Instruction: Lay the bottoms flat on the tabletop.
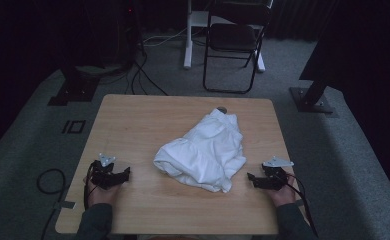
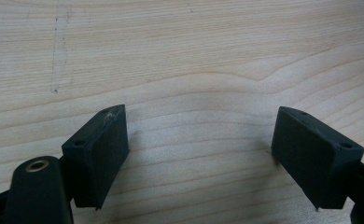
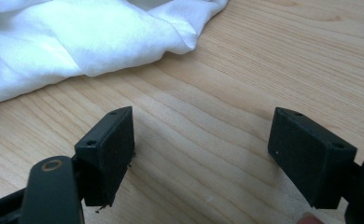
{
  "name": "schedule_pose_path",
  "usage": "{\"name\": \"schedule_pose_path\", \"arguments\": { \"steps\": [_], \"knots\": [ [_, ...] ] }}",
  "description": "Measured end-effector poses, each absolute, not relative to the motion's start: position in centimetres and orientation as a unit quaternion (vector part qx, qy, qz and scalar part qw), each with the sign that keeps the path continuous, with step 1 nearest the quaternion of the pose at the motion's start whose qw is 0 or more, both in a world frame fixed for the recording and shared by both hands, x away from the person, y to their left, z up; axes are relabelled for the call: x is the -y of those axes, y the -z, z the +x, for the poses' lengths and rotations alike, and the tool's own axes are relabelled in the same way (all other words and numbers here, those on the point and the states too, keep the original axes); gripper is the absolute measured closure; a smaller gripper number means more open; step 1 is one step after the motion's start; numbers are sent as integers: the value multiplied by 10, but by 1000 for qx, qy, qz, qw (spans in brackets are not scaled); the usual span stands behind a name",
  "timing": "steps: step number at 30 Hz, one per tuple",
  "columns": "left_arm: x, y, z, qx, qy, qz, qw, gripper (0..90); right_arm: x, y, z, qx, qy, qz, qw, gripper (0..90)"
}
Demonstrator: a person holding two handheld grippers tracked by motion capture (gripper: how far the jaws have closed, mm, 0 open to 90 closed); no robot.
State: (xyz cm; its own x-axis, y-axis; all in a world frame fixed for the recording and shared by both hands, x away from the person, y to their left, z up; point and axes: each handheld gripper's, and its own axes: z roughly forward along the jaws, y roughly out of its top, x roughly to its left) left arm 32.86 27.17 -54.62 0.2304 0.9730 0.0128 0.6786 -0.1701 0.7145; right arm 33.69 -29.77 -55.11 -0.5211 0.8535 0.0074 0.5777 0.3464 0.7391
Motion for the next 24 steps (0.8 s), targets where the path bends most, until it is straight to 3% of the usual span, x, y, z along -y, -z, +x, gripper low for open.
{"name": "schedule_pose_path", "arguments": {
  "steps": [20,24],
  "knots": [
    [-273,546,330,-568,-248,723,304,228,297,551,336,-795,-353,453,197,219],
    [-273,545,330,-561,-241,726,315,288,297,551,336,-795,-353,453,197,220]
  ]
}}
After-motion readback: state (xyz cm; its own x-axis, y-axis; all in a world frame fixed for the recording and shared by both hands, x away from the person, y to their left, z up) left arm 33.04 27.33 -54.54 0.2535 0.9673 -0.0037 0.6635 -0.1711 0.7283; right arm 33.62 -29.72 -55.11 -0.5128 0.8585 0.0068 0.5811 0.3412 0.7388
